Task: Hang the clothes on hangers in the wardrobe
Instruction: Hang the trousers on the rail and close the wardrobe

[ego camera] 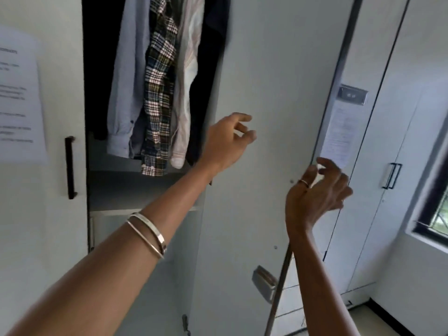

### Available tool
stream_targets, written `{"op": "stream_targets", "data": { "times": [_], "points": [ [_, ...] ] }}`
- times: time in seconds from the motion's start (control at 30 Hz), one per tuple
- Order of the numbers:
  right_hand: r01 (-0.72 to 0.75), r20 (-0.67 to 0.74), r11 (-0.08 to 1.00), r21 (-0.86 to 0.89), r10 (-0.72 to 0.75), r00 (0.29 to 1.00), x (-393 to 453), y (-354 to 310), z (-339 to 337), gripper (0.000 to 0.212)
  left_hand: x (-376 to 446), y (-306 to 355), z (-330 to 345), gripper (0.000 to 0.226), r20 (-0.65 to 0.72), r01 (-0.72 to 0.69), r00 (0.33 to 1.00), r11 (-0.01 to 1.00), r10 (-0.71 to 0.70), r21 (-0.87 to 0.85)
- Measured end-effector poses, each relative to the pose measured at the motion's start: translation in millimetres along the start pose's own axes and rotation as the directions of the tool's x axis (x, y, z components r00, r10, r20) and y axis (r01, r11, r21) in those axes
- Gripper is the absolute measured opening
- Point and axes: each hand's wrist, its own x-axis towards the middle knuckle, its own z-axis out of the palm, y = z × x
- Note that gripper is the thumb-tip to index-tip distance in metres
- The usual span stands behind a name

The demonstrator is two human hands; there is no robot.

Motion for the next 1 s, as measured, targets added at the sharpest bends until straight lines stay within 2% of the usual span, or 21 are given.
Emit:
{"op": "stream_targets", "data": {
  "times": [0.03,0.07,0.13,0.2,0.27,0.3,0.37,0.43,0.5,0.57,0.63,0.7,0.73,0.83,1.0],
  "points": [
    [-0.076,0.008,0.997,0.034,0.075,0.997,0.3,10.4,0.4,0.024,-0.9,3.9,6.6,0.038,0.034,-0.008,0.999,1.000,0.009,-0.017],
    [-0.124,0.073,0.989,0.083,0.118,0.990,20.2,28.4,-12.9,0.027,-3.4,19.8,32.9,0.041,0.039,-0.024,0.999,1.000,0.024,-0.014],
    [-0.287,0.289,0.947,0.148,0.236,0.928,25.5,50.7,-5.7,0.030,-3.6,24.7,49.7,0.054,0.076,-0.047,0.996,0.998,0.044,0.036],
    [-0.398,0.595,0.907,0.141,0.244,0.766,41.2,78.1,-12.7,0.016,-12.5,43.2,88.4,0.076,0.101,-0.055,0.994,0.992,0.044,0.115],
    [-0.500,0.755,0.837,0.222,0.177,0.631,36.9,89.5,-12.5,0.036,-17.6,50.3,108.1,0.097,0.117,-0.055,0.993,0.971,0.029,0.231],
    [-0.567,0.788,0.780,0.266,0.162,0.594,32.9,88.8,-12.9,0.039,-18.9,49.6,114.7,0.104,0.128,-0.054,0.992,0.953,0.016,0.298],
    [-0.631,0.788,0.716,0.298,0.189,0.586,29.6,86.5,-15.5,0.042,-23.1,54.9,126.0,0.110,0.137,-0.060,0.991,0.897,0.000,0.438],
    [-0.650,0.768,0.694,0.309,0.221,0.601,26.3,85.5,-20.2,0.044,-31.3,59.1,130.1,0.107,0.110,-0.053,0.994,0.871,-0.001,0.488],
    [-0.637,0.724,0.700,0.324,0.250,0.643,23.2,86.3,-21.6,0.045,-38.5,62.0,130.2,0.101,0.111,-0.064,0.994,0.867,0.010,0.495],
    [-0.612,0.705,0.721,0.325,0.246,0.665,13.5,82.3,-25.0,0.045,-50.7,62.0,124.9,0.094,0.100,-0.119,0.992,0.802,0.074,0.586],
    [-0.589,0.693,0.727,0.353,0.220,0.686,-0.8,69.0,-24.4,0.045,-58.1,63.9,105.9,0.090,0.106,-0.179,0.984,0.746,0.144,0.641],
    [-0.523,0.685,0.773,0.360,0.161,0.710,-13.7,56.2,-23.1,0.050,-59.5,57.6,85.0,0.090,0.093,-0.215,0.975,0.749,0.203,0.627],
    [-0.482,0.683,0.793,0.373,0.116,0.721,-16.5,52.9,-23.3,0.053,-58.2,54.8,76.9,0.090,0.099,-0.231,0.972,0.770,0.215,0.595],
    [-0.426,0.721,0.804,0.415,-0.004,0.693,-35.3,35.5,-24.6,0.053,-61.8,39.0,36.5,0.090,0.112,-0.296,0.955,0.846,0.275,0.443],
    [-0.535,0.835,0.705,0.466,-0.150,0.530,-75.6,-4.8,-21.3,0.038,-76.5,8.9,-31.4,0.075,0.063,-0.225,0.974,0.965,0.218,0.136]
  ]
}}
